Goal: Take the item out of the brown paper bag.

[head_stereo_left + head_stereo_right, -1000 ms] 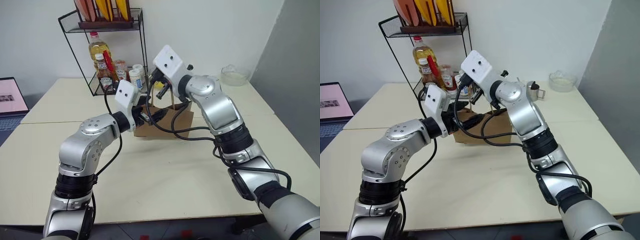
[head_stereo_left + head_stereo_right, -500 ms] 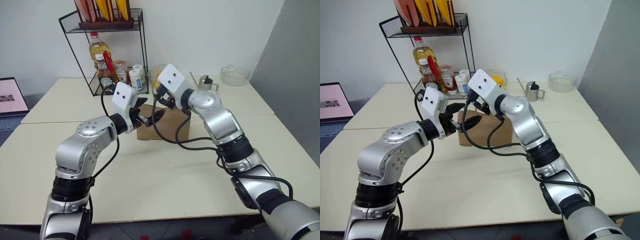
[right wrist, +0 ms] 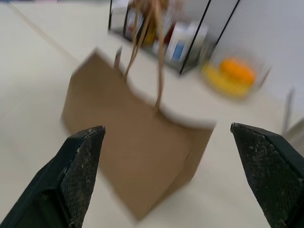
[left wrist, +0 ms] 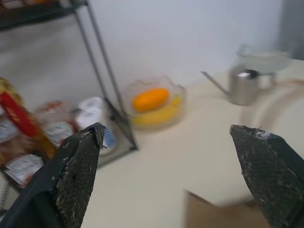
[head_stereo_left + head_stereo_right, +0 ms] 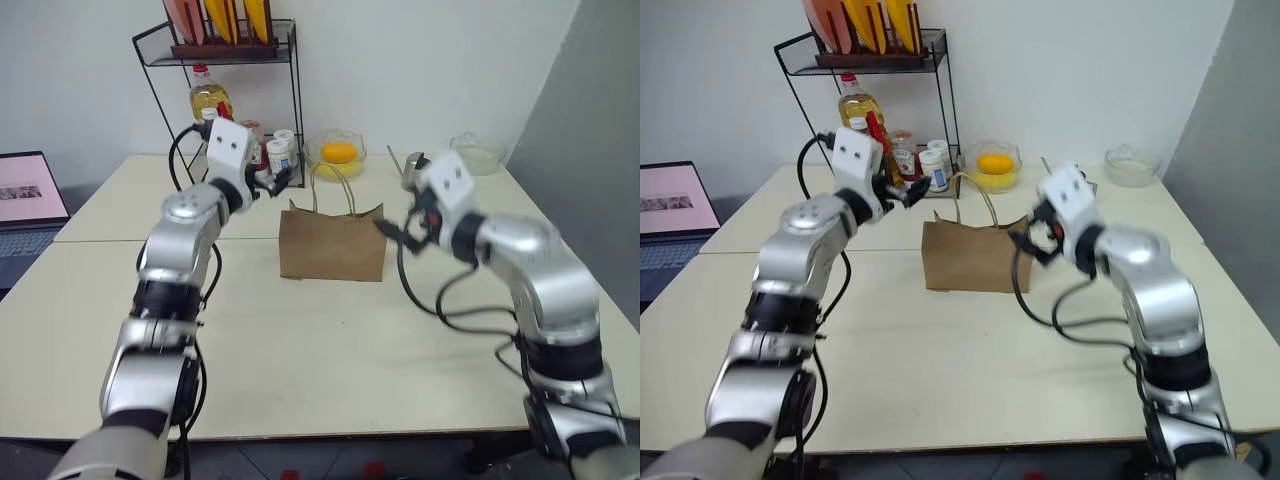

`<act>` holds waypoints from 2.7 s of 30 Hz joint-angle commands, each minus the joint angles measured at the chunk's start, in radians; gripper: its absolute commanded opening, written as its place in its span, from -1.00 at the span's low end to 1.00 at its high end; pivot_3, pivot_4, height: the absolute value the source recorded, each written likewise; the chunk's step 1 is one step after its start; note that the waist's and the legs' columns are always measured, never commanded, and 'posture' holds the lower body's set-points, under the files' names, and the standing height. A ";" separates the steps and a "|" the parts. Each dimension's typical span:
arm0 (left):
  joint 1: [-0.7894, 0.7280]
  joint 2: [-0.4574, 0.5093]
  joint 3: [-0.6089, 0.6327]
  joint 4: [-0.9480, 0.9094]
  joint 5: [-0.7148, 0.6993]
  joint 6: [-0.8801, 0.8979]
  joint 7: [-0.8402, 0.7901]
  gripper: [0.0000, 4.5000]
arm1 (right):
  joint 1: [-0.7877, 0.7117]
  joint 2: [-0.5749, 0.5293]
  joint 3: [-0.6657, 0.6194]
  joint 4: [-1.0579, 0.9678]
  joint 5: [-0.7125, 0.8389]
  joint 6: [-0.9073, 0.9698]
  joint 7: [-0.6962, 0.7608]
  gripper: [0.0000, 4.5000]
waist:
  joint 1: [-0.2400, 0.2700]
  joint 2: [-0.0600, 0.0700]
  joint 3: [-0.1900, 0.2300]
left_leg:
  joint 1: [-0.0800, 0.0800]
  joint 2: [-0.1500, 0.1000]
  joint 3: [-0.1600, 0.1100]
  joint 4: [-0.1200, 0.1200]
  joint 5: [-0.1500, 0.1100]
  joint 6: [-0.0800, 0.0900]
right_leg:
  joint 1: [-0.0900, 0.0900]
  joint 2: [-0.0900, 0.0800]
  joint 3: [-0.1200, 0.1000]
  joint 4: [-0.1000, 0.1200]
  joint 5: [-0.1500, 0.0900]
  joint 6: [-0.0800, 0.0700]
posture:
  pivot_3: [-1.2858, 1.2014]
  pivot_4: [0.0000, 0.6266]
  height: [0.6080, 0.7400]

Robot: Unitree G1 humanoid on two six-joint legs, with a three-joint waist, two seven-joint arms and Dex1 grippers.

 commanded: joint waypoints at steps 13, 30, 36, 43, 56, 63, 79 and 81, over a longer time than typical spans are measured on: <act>-0.162 -0.080 -0.246 0.463 0.304 -0.327 -0.443 1.00 | 0.144 -0.041 -0.018 -0.228 0.101 0.049 -0.116 0.98 | -0.018 0.000 0.000 | -0.001 0.000 0.000 0.000 -0.001 0.002 | 0.000 0.000 -0.001 0.001 -0.005 0.000 | 0.03 -0.52 1.00; 0.511 0.028 -0.197 -0.866 0.224 0.491 -0.566 1.00 | 0.205 -0.153 -0.059 -0.101 0.097 -0.093 -0.123 0.98 | -0.017 0.002 0.000 | 0.002 0.001 -0.001 0.003 -0.002 0.005 | 0.003 0.000 0.000 0.009 -0.007 0.000 | 0.03 -0.52 1.00; 0.643 0.075 -0.222 -1.080 0.206 0.663 -0.524 1.00 | 0.213 -0.154 -0.058 -0.091 0.100 -0.104 -0.123 0.98 | -0.018 0.002 0.000 | 0.003 0.001 -0.001 0.002 -0.002 0.005 | 0.003 0.000 0.000 0.010 -0.008 -0.001 | 0.03 -0.52 1.00; 0.741 0.134 -0.265 -1.214 0.179 0.703 -0.504 1.00 | 0.212 -0.159 -0.049 -0.074 0.098 -0.116 -0.119 0.98 | -0.015 0.001 0.000 | 0.005 0.001 -0.001 0.002 -0.003 0.005 | 0.003 0.001 0.001 0.012 -0.008 -0.001 | 0.03 -0.52 1.00; 0.754 -0.046 -0.234 -1.254 0.103 0.636 -0.309 1.00 | 0.234 -0.156 -0.041 -0.078 0.099 -0.128 -0.124 0.98 | 0.009 0.001 0.000 | 0.004 0.000 0.000 0.002 -0.003 0.005 | 0.003 0.000 0.002 0.011 -0.008 -0.001 | 0.03 -0.52 1.00; 0.653 -0.039 -0.204 -1.277 0.016 0.692 -0.343 1.00 | 0.257 -0.154 -0.043 -0.098 0.105 -0.129 -0.129 0.98 | 0.006 0.000 0.000 | 0.005 0.000 0.000 0.003 -0.003 0.005 | 0.003 0.001 0.002 0.012 -0.008 -0.001 | 0.03 -0.52 1.00; 0.713 0.449 -0.122 -1.030 -0.142 -0.031 -0.930 1.00 | 0.500 -0.347 0.036 -0.208 0.224 -0.350 0.199 0.98 | 0.013 -0.001 0.002 | 0.006 0.001 0.000 0.001 -0.006 0.010 | 0.004 0.001 0.002 0.011 -0.012 -0.002 | 0.03 -0.52 1.00; 0.735 0.439 -0.147 -1.034 -0.132 -0.083 -0.947 1.00 | 0.511 -0.349 0.068 -0.209 0.219 -0.373 0.215 0.98 | 0.013 -0.001 0.002 | 0.007 0.001 0.000 0.002 -0.007 0.013 | 0.005 0.001 0.002 0.011 -0.012 -0.002 | 0.03 -0.52 1.00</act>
